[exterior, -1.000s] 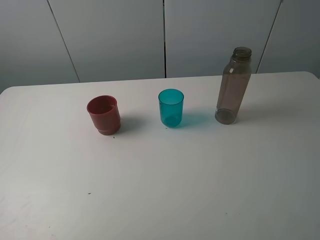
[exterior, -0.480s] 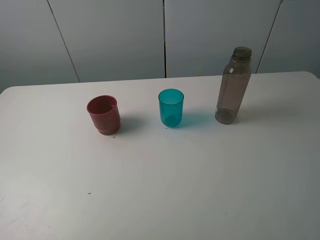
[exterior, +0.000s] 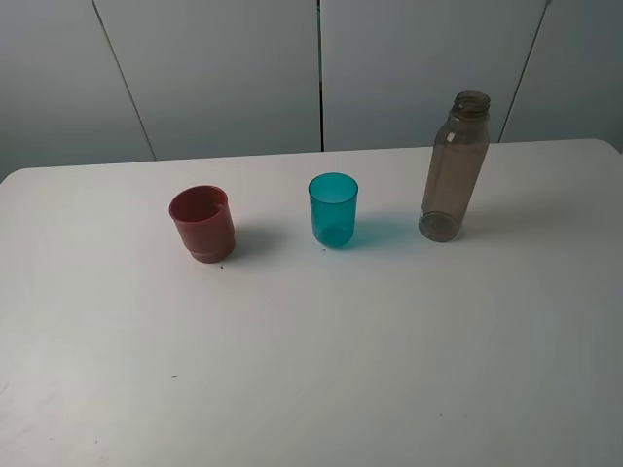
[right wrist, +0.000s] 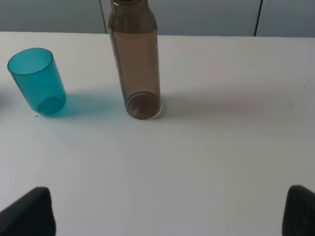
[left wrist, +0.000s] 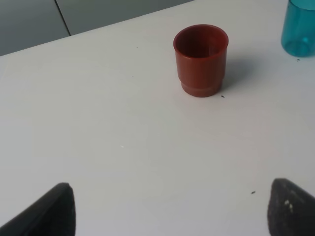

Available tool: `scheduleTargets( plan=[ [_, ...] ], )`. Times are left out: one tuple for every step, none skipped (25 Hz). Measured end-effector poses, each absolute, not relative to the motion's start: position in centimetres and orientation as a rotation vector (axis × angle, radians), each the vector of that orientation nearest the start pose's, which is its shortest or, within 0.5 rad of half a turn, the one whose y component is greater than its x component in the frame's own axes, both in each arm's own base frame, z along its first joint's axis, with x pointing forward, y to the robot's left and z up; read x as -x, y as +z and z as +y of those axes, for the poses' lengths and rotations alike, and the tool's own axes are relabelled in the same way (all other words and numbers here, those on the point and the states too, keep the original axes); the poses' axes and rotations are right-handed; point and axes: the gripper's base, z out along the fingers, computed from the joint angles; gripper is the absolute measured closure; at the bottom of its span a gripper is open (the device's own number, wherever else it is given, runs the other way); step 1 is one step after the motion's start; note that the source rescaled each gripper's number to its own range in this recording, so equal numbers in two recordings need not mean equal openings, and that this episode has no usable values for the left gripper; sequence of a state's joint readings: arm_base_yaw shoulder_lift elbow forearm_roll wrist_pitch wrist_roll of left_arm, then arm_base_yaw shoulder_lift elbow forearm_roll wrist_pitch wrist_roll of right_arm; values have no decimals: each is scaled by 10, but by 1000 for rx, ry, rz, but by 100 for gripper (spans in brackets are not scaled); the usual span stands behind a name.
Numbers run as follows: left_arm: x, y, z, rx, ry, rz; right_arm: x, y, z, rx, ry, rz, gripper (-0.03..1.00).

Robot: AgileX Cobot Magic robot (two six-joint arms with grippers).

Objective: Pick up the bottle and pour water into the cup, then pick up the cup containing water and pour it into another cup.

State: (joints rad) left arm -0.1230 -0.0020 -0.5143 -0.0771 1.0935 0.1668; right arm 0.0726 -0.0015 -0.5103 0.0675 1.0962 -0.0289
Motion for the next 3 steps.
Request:
scheduleTargets(
  plan=[
    [9, 279, -5, -303, -65, 2037, 8, 277, 5, 110, 111, 2065, -3],
    [9, 279, -5, -303, -65, 2037, 8, 277, 5, 112, 114, 2065, -3],
    [9, 279, -5, -303, -65, 2037, 8, 277, 5, 110, 115, 2065, -3]
  ],
)
